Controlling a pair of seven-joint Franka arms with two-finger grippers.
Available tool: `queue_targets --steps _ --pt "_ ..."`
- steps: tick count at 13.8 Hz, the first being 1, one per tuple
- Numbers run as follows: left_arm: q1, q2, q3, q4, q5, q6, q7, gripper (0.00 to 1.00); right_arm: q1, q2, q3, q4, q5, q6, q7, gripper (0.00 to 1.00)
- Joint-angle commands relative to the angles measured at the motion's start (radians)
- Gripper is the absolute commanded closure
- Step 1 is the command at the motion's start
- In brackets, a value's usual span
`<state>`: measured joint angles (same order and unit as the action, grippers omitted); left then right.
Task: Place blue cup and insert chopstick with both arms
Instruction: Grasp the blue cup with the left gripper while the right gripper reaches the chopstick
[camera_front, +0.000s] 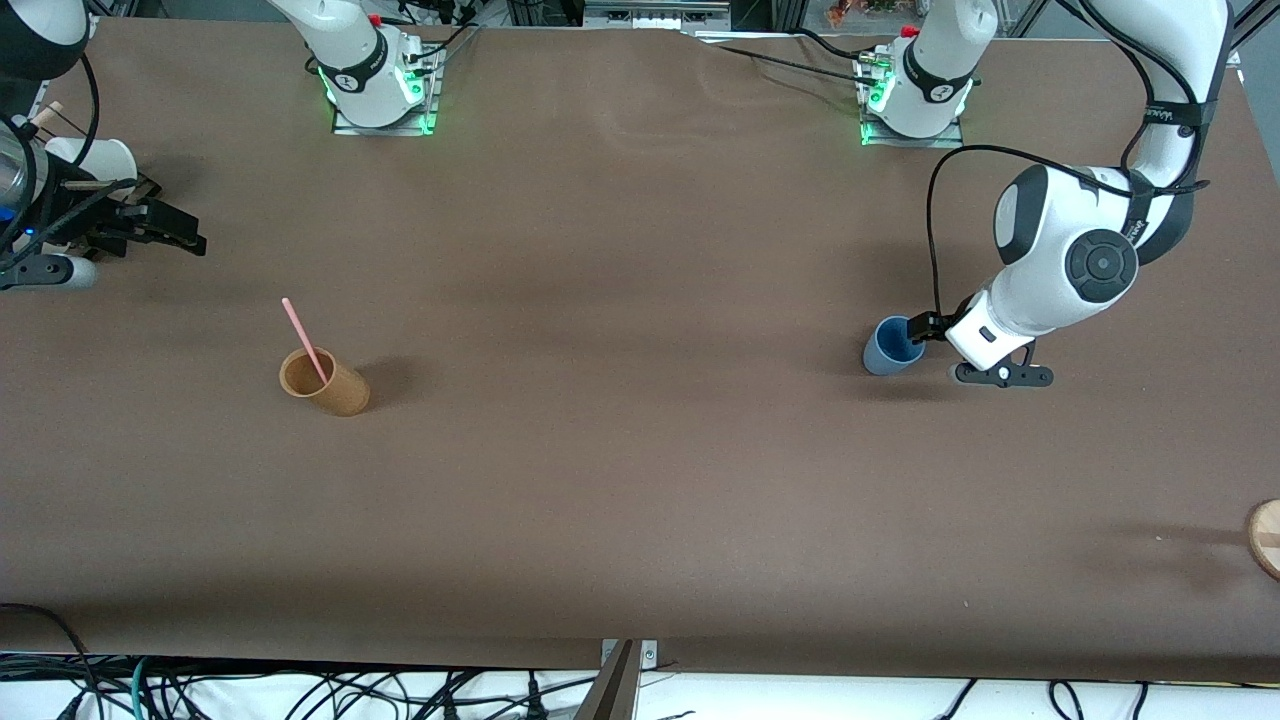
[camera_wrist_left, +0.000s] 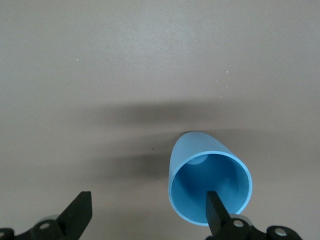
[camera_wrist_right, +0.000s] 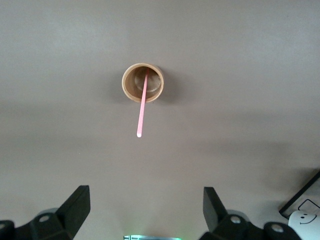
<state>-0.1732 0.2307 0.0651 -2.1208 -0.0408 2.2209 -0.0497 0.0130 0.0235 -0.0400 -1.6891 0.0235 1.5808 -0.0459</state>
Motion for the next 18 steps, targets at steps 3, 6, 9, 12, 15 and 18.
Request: queue_targets --steps 3,6,9,12,15,18 --pt "-0.017 -0.042 0.005 -0.117 0.015 0.114 0.016 0.00 -0.015 0.009 0.005 0.020 0.013 -0.028 -0.014 0.00" --pt "-0.019 -0.037 0.005 -0.139 0.015 0.146 0.016 0.00 -0.015 0.018 0.005 0.020 0.015 -0.027 -0.012 0.00" --pt "-0.019 -0.022 0.005 -0.157 0.015 0.195 0.014 0.00 -0.015 0.044 0.005 0.019 0.015 -0.030 -0.014 0.00" --pt "-0.019 0.004 0.004 -0.156 0.013 0.224 0.014 0.03 0.001 0.082 0.014 0.016 0.019 -0.097 -0.025 0.00" --pt "-0.020 0.004 0.004 -0.151 0.004 0.221 -0.012 0.55 0.005 0.085 0.012 0.016 0.019 -0.068 -0.023 0.00" --pt "-0.019 0.004 0.004 -0.149 0.001 0.221 -0.012 0.95 0.002 0.090 0.009 0.011 0.010 -0.026 -0.025 0.00"
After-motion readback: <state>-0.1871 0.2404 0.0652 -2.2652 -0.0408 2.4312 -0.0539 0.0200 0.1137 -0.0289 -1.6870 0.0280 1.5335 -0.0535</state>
